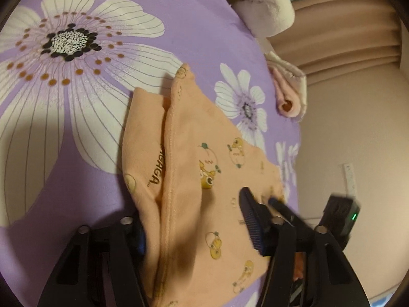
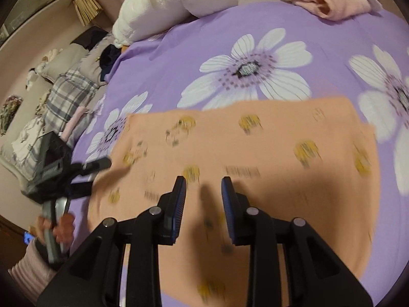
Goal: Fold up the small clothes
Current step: 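Grasp one side edge with the left gripper and fold it over the shirt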
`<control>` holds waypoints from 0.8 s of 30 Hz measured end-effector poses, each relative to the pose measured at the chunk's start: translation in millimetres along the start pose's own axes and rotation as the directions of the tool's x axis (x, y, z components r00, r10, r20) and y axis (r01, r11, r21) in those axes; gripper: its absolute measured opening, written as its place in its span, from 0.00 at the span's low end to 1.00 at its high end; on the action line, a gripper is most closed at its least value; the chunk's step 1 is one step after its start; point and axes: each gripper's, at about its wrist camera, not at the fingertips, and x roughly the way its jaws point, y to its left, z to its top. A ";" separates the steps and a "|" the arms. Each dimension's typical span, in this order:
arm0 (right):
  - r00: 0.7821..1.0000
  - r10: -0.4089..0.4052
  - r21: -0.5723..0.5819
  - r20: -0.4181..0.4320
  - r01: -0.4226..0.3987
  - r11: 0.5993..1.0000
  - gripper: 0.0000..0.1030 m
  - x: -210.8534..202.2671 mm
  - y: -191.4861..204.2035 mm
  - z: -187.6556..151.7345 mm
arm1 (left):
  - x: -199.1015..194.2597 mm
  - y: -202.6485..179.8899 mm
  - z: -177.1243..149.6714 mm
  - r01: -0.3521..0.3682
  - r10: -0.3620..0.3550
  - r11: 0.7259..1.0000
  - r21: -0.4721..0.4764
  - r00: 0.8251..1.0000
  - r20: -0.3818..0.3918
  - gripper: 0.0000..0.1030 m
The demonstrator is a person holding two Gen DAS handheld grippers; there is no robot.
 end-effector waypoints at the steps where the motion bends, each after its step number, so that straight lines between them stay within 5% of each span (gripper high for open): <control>1: 1.000 -0.018 -0.010 -0.006 0.018 1.000 0.25 10.8 4.4 9.4 | 2.3 -0.6 0.3 -0.022 0.022 1.000 0.008 1.000 -0.007 0.35; 3: 0.999 -0.048 -0.026 -0.020 0.047 0.999 0.20 25.0 7.0 20.1 | 4.9 1.7 0.5 -0.076 0.076 0.997 0.015 0.997 -0.018 0.16; 11: 0.979 -0.183 -0.131 -0.088 0.171 0.977 0.10 66.8 20.4 30.6 | 3.2 5.5 0.2 -0.107 0.108 0.994 0.030 0.994 -0.029 0.15; 15: 0.985 -0.148 -0.138 -0.090 0.135 0.981 0.10 47.8 28.3 23.3 | 3.8 3.1 1.6 -0.118 0.120 0.992 0.041 0.992 -0.035 0.15; 24: 0.984 -0.076 -0.251 -0.160 0.034 0.967 0.10 11.1 61.9 -58.5 | 3.2 1.1 2.0 -0.134 0.135 0.991 0.029 0.990 -0.035 0.14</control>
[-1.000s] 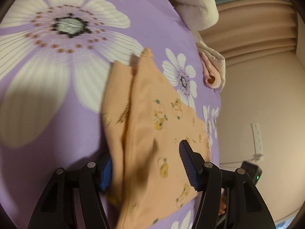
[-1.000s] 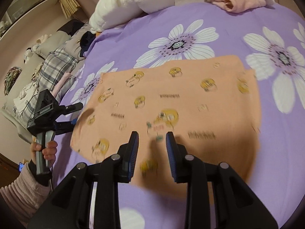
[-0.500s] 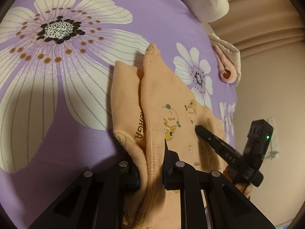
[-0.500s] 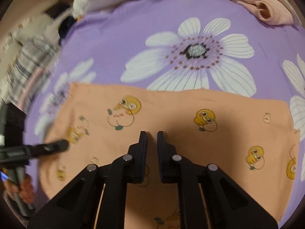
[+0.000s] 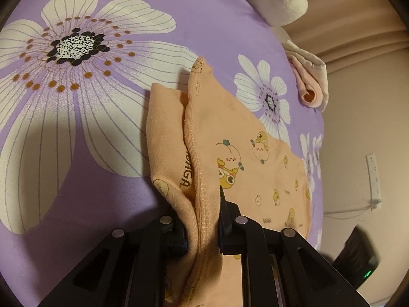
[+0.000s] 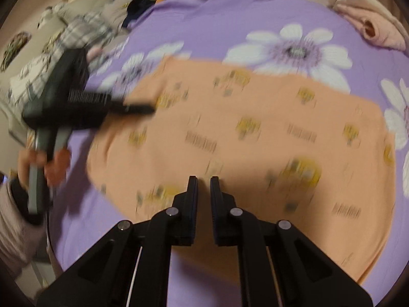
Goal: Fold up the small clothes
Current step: 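Grasp one side edge with the left gripper and fold it over the shirt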
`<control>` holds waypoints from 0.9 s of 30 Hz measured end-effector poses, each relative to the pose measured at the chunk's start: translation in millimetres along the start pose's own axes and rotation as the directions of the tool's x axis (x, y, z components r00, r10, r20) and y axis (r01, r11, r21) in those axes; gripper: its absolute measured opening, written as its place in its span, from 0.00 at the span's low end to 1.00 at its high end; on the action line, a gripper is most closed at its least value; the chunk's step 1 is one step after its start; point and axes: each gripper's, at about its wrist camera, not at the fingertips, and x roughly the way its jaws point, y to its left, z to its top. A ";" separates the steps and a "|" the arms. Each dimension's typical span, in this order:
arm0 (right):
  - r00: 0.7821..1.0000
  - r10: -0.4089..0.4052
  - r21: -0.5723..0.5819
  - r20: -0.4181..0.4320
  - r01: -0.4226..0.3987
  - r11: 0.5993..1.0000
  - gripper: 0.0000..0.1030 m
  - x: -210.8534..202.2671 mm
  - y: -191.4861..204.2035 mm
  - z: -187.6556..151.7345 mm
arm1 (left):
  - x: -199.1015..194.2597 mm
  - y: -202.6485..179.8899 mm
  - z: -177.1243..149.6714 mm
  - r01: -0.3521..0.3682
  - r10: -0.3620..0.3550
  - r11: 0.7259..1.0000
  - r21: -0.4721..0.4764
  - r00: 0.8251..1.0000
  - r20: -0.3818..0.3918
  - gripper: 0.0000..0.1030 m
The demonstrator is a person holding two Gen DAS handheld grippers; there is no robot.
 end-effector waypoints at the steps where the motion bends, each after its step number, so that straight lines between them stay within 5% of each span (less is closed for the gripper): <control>1: 1.000 -0.015 -0.006 -0.007 0.015 1.000 0.10 3.7 1.4 -6.1 | -0.4 -1.3 -0.1 -0.005 0.005 1.000 -0.003 1.000 0.002 0.13; 15: 0.985 0.047 0.204 0.165 -0.081 0.976 0.12 -45.2 -46.6 -21.5 | -21.8 -74.1 4.3 -0.064 0.058 0.993 0.104 0.996 0.066 0.08; 27: 0.948 0.024 0.429 0.317 -0.166 0.888 0.12 -87.6 -127.1 -49.5 | 25.5 -206.5 -13.9 -0.145 0.148 0.918 0.368 0.989 0.020 0.08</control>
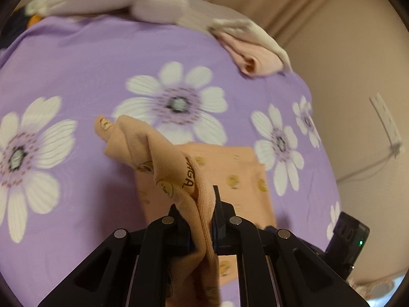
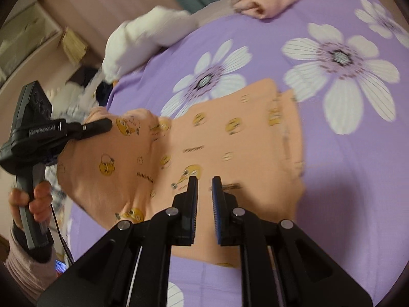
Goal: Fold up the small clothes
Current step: 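Grasp one side edge with the left gripper and fold it over the shirt, then grasp the other side edge with the right gripper and fold it over the shirt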
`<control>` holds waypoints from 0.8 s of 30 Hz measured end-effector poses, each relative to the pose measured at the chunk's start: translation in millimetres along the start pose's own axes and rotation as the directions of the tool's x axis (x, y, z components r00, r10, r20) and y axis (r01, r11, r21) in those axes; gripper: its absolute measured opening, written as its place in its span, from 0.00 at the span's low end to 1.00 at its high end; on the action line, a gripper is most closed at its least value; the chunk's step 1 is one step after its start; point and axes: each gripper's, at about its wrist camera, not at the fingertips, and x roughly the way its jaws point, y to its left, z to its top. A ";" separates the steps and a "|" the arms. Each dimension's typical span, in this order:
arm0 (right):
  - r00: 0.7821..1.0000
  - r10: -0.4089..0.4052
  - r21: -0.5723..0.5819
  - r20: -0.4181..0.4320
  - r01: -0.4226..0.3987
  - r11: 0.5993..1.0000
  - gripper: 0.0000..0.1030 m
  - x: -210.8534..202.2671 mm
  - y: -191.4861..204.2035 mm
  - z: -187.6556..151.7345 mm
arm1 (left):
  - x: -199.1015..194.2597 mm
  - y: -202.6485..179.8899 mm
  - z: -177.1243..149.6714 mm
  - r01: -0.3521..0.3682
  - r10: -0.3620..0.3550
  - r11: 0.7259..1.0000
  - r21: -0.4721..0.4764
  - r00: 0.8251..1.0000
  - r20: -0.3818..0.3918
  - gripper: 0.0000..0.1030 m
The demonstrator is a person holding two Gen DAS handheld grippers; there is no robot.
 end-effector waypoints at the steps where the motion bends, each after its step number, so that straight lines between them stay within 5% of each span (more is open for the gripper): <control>1: 1.000 0.003 0.015 0.007 -0.004 1.000 0.12 -2.4 -3.1 -0.5 | 7.1 -8.7 0.4 -0.003 0.003 1.000 0.015 1.000 -0.013 0.08; 6: 0.999 0.032 0.107 0.038 -0.036 0.994 0.13 -12.7 -28.0 -0.8 | 57.9 -45.3 -7.8 -0.014 0.024 0.997 0.076 0.991 -0.129 0.09; 9: 0.998 0.053 0.174 0.046 -0.060 0.983 0.23 -15.1 -42.7 -1.4 | 86.1 -51.8 -17.5 -0.005 0.019 0.998 0.069 0.978 -0.209 0.16; 12: 0.994 0.086 0.227 0.061 -0.098 0.969 0.29 -18.3 -54.9 -2.3 | 93.9 -52.3 -23.4 0.076 -0.063 0.996 0.038 0.964 -0.257 0.23; 24: 0.982 0.184 0.227 0.050 -0.190 0.955 0.44 -15.1 -45.4 6.9 | 37.9 -1.3 -44.1 0.080 -0.080 0.997 -0.011 0.989 -0.120 0.29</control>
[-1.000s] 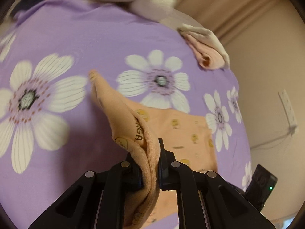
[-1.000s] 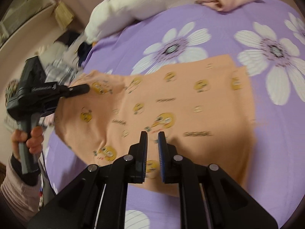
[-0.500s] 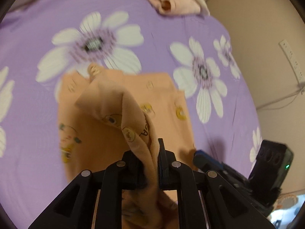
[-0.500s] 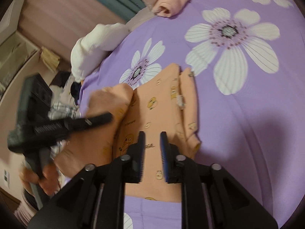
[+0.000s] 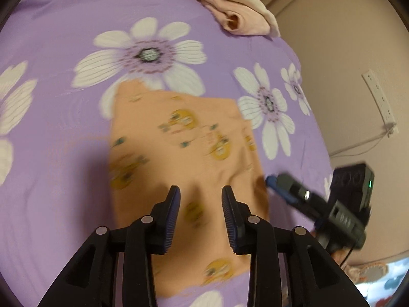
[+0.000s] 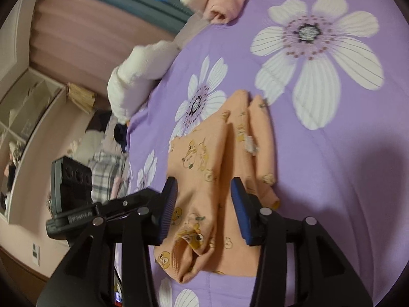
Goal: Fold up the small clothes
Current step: 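Grasp the other side edge with the right gripper and fold it over the shirt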
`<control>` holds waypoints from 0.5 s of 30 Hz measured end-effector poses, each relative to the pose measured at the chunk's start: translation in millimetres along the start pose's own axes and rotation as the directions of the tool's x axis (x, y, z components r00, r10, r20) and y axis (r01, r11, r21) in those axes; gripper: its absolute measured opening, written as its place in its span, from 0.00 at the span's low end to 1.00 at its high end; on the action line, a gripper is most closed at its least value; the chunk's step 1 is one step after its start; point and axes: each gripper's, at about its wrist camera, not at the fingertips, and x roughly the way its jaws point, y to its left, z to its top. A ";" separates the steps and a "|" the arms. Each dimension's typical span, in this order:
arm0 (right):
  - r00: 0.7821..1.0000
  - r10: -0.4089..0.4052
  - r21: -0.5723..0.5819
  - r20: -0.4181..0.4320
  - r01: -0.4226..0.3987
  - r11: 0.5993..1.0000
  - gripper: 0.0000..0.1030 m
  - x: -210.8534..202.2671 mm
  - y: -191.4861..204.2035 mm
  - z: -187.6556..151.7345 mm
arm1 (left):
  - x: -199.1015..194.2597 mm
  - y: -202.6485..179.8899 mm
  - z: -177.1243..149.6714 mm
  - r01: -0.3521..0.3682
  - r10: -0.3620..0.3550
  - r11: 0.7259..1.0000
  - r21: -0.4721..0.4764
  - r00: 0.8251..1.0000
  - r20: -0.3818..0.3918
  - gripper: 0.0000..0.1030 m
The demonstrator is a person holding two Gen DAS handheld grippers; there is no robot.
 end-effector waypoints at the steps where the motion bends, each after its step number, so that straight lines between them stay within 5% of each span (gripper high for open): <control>1: 1.000 -0.015 -0.014 -0.017 0.015 1.000 0.45 5.6 2.9 1.5 | -2.9 6.7 -4.9 -0.006 0.006 1.000 -0.007 1.000 0.006 0.29; 11: 0.974 -0.180 -0.145 -0.134 0.161 0.976 0.46 79.4 17.3 20.6 | -10.8 49.5 -41.9 0.017 -0.015 0.996 -0.087 1.000 0.017 0.29; 12: 0.972 -0.198 -0.169 -0.129 0.176 0.970 0.43 85.5 19.8 22.4 | -9.9 51.2 -43.0 0.016 -0.015 0.996 -0.089 1.000 0.013 0.30; 15: 0.966 -0.240 -0.234 -0.100 0.212 0.949 0.15 92.9 26.3 27.0 | -6.4 52.9 -44.3 0.016 -0.016 0.996 -0.089 1.000 0.003 0.30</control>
